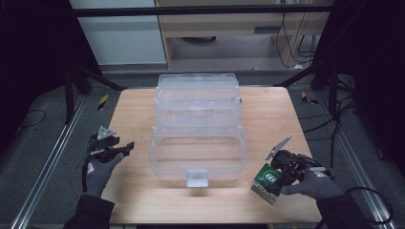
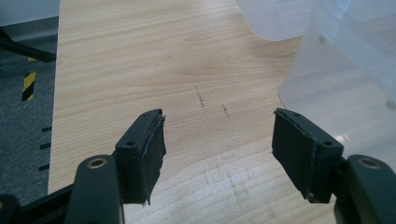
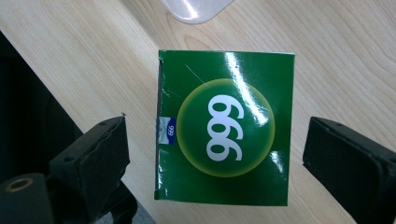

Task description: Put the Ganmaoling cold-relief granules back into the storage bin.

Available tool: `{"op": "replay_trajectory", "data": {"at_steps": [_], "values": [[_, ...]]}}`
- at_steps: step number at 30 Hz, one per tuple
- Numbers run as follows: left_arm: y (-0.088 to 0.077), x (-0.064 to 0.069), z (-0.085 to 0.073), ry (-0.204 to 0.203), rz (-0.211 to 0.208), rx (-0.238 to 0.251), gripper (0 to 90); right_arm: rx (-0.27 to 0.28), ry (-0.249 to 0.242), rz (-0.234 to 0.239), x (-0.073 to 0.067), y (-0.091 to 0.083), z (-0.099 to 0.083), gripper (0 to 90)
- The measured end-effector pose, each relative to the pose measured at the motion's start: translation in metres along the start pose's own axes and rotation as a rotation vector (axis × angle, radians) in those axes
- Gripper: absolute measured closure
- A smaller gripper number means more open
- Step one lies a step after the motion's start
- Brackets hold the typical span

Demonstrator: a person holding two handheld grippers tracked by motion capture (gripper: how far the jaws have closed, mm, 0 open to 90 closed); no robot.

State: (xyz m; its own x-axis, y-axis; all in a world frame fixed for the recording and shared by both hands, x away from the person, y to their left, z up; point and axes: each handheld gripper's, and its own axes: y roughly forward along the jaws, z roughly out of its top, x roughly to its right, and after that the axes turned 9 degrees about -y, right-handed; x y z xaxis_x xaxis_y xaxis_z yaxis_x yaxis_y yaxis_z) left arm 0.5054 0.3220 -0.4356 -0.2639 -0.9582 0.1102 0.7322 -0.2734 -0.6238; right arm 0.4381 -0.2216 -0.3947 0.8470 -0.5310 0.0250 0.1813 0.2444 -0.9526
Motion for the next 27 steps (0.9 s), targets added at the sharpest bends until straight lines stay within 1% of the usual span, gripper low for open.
{"op": "replay_trajectory", "data": {"at_steps": [3, 4, 6, 9, 14, 17, 19, 21, 24, 27], "values": [[0.0, 0.0, 0.0, 0.0, 0.001, 0.0, 33.5, -0.015, 0.005, 0.001, 0.0, 0.004, 0.001, 6.2], [0.001, 0.0, 0.0, 0.002, 0.0, 0.001, 33.4, -0.019, -0.004, 0.0, 0.0, 0.005, 0.001, 5.9], [0.001, 0.001, -0.001, 0.001, 0.001, -0.003, 33.3, -0.029, 0.004, 0.001, 0.0, 0.007, 0.002, 5.8], [0.001, 0.001, 0.0, 0.003, 0.001, -0.003, 33.2, -0.034, -0.007, 0.01, 0.001, 0.011, 0.002, 6.3], [0.001, 0.001, 0.0, 0.004, 0.001, -0.001, 33.0, -0.061, 0.005, 0.006, 0.002, 0.014, 0.001, 6.7], [0.001, 0.001, 0.0, 0.005, 0.003, -0.004, 32.8, -0.067, 0.004, 0.007, 0.004, 0.015, 0.001, 7.0], [0.001, 0.001, 0.0, 0.006, 0.003, -0.008, 32.8, -0.075, 0.014, 0.009, 0.004, 0.016, 0.001, 7.5], [0.002, 0.0, -0.001, 0.006, 0.004, -0.009, 32.6, -0.079, 0.006, 0.012, 0.005, 0.017, 0.002, 7.8], [0.002, 0.0, -0.001, 0.002, 0.003, -0.009, 32.6, -0.093, 0.012, 0.019, 0.005, 0.02, 0.003, 8.9], [0.003, 0.001, -0.001, 0.003, 0.004, -0.011, 32.5, -0.104, 0.0, 0.026, 0.006, 0.024, 0.005, 9.2]]}}
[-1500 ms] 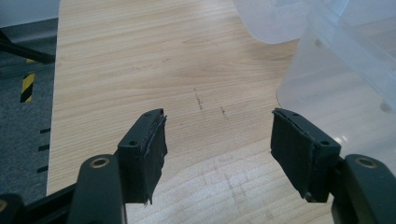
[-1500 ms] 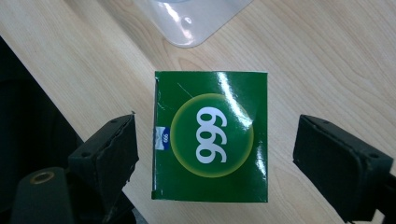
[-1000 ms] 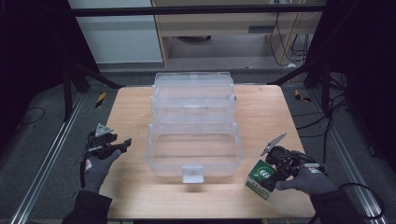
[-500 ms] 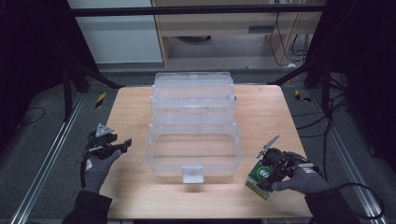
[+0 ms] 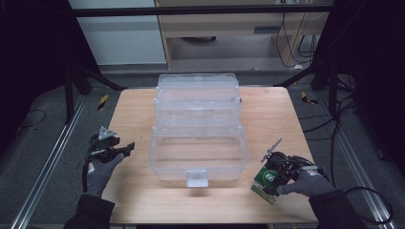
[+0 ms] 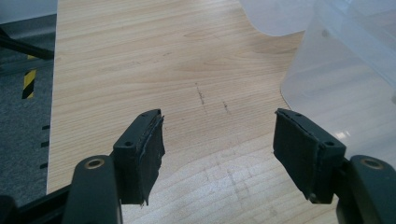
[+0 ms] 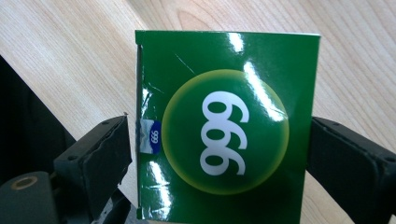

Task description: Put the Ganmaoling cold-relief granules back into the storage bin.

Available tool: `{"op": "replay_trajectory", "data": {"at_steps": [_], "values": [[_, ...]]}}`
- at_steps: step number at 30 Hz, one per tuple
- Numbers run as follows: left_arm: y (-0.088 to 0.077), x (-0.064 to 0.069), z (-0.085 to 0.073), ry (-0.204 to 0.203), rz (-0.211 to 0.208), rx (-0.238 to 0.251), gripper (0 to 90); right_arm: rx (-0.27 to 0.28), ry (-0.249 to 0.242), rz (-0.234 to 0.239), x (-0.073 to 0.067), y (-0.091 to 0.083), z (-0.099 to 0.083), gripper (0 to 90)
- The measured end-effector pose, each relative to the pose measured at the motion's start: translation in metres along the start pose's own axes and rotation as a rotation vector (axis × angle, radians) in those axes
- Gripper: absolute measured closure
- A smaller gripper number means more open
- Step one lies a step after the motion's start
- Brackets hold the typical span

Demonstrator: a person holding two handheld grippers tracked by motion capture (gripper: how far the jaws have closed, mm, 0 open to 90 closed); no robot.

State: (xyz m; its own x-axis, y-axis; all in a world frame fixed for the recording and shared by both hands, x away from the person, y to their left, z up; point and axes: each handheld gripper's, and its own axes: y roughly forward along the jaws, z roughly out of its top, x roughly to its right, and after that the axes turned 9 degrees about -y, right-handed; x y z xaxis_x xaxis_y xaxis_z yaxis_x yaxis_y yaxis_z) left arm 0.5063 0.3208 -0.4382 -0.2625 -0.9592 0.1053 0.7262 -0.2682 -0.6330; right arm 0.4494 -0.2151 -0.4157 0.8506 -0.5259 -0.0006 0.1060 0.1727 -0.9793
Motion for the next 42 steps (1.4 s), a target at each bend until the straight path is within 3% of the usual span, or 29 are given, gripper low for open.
{"op": "replay_trajectory", "data": {"at_steps": [18, 31, 35, 38, 39, 40, 41, 42], "values": [[0.0009, -0.0002, -0.0003, 0.005, 0.002, -0.007, 32.2, -0.039, -0.009, 0.005, 0.0035, 0.008, 0.0047, 13.9], [0.0028, -0.0003, -0.0012, 0.007, 0.005, -0.016, 31.9, -0.06, 0.01, 0.014, 0.005, 0.0074, 0.0075, 17.0], [0.0028, 0.0, -0.001, 0.008, 0.005, -0.016, 31.8, -0.074, 0.037, 0.016, 0.0039, 0.0068, 0.0095, 17.3], [0.003, -0.0002, -0.0012, 0.007, 0.005, -0.016, 31.8, -0.068, 0.012, 0.011, 0.006, 0.0069, 0.0085, 17.5], [0.0029, -0.0003, -0.0012, 0.007, 0.005, -0.016, 31.8, -0.073, 0.041, 0.02, 0.0046, 0.0056, 0.0095, 17.6], [0.0028, -0.0002, -0.0012, 0.007, 0.005, -0.015, 31.8, -0.062, 0.009, 0.015, 0.0061, 0.0064, 0.0081, 17.6], [0.0026, -0.0001, -0.001, 0.007, 0.006, -0.017, 31.8, -0.07, 0.038, 0.024, 0.0042, 0.0051, 0.0092, 17.6], [0.0026, 0.0, -0.001, 0.008, 0.005, -0.016, 31.8, -0.071, 0.029, 0.026, 0.0044, 0.0046, 0.009, 17.7]]}}
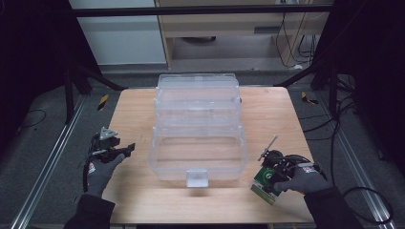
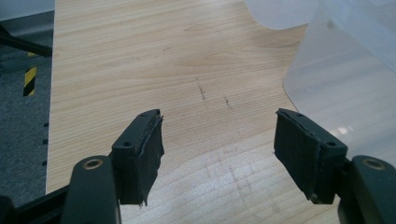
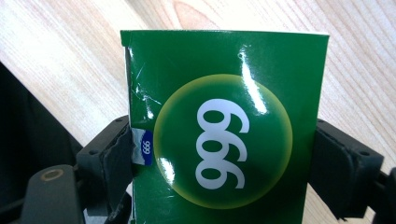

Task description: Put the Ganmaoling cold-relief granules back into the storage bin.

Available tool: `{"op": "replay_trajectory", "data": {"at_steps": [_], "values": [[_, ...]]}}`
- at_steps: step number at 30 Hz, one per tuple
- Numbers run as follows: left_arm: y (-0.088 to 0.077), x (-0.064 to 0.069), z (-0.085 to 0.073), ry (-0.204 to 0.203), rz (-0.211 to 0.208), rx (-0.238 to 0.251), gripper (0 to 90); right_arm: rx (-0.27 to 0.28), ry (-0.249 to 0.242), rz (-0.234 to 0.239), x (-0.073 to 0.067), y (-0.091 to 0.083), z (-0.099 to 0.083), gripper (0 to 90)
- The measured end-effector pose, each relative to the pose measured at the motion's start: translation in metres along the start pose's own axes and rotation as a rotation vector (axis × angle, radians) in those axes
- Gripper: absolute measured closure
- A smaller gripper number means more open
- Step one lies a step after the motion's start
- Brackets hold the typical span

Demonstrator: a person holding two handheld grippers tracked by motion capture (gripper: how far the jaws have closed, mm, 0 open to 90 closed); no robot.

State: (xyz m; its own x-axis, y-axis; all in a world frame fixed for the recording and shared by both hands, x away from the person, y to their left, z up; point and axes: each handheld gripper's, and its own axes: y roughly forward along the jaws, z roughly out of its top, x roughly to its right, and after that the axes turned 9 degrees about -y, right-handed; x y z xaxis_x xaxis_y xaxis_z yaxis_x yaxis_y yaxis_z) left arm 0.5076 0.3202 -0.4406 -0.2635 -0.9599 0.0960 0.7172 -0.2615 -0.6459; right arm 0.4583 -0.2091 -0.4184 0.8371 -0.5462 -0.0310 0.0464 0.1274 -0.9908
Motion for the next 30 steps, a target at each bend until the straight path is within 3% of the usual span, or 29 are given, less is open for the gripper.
{"op": "replay_trajectory", "data": {"at_steps": [3, 5, 14, 30], "values": [[0.0, 0.0, 0.0, 0.0, 0.0, 0.0, 31.8, 0.006, -0.036, -0.013, 0.0, -0.003, -0.001, 17.8], [0.0, 0.0, 0.0, 0.0, 0.001, -0.001, 31.8, 0.011, -0.01, -0.004, -0.001, -0.008, 0.0, 17.8], [0.0, 0.0, 0.0, 0.0, 0.0, -0.001, 31.6, 0.047, -0.005, -0.054, 0.003, -0.033, -0.007, 17.8], [0.0, 0.0, 0.0, 0.001, 0.0, -0.001, 31.6, 0.11, -0.056, -0.105, 0.009, -0.077, 0.0, 17.8]]}}
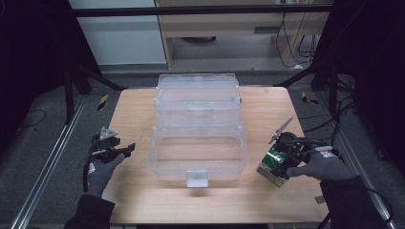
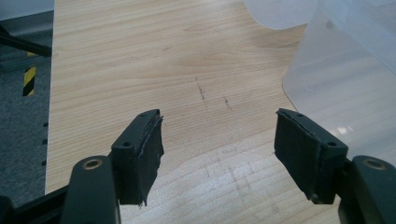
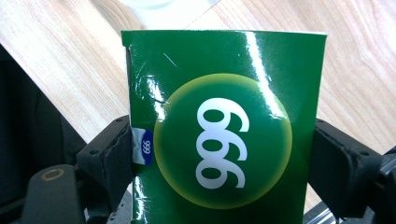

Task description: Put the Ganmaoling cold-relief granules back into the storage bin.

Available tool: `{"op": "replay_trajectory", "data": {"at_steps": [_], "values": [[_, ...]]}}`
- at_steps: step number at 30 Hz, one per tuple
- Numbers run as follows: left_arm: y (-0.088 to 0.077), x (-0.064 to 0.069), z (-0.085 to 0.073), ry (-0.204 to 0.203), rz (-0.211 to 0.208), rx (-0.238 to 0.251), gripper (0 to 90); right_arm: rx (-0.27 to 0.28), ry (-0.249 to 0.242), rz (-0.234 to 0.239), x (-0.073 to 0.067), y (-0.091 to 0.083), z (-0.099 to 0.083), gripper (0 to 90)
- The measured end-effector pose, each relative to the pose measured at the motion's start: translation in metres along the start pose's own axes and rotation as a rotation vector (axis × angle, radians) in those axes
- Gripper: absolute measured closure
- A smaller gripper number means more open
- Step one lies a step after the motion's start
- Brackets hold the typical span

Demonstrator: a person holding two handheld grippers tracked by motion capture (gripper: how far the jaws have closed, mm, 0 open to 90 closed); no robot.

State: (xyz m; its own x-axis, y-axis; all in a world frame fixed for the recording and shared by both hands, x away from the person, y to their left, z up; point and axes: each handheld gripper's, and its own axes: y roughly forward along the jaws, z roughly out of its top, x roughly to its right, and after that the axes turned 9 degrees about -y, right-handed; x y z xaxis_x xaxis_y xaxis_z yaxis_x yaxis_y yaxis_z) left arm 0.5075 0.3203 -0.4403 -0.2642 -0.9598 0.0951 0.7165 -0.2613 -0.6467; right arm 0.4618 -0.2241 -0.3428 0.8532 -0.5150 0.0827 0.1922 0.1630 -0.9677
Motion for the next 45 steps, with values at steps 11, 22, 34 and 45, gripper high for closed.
{"op": "replay_trajectory", "data": {"at_steps": [11, 22, 34, 45], "values": [[0.0, 0.0, 0.0, -0.001, 0.0, 0.0, 31.5, -0.01, -0.07, 0.013, 0.005, -0.019, 0.013, 17.9], [0.0, 0.0, 0.0, -0.002, -0.002, -0.001, 31.4, 0.016, -0.164, 0.014, 0.006, -0.036, 0.031, 17.9], [-0.001, -0.001, 0.0, -0.003, -0.005, -0.002, 31.3, 0.015, -0.239, 0.018, 0.003, -0.041, 0.052, 17.8], [0.0, -0.001, 0.0, -0.003, -0.007, -0.001, 31.3, 0.038, -0.283, 0.021, 0.002, -0.052, 0.068, 17.8]]}}
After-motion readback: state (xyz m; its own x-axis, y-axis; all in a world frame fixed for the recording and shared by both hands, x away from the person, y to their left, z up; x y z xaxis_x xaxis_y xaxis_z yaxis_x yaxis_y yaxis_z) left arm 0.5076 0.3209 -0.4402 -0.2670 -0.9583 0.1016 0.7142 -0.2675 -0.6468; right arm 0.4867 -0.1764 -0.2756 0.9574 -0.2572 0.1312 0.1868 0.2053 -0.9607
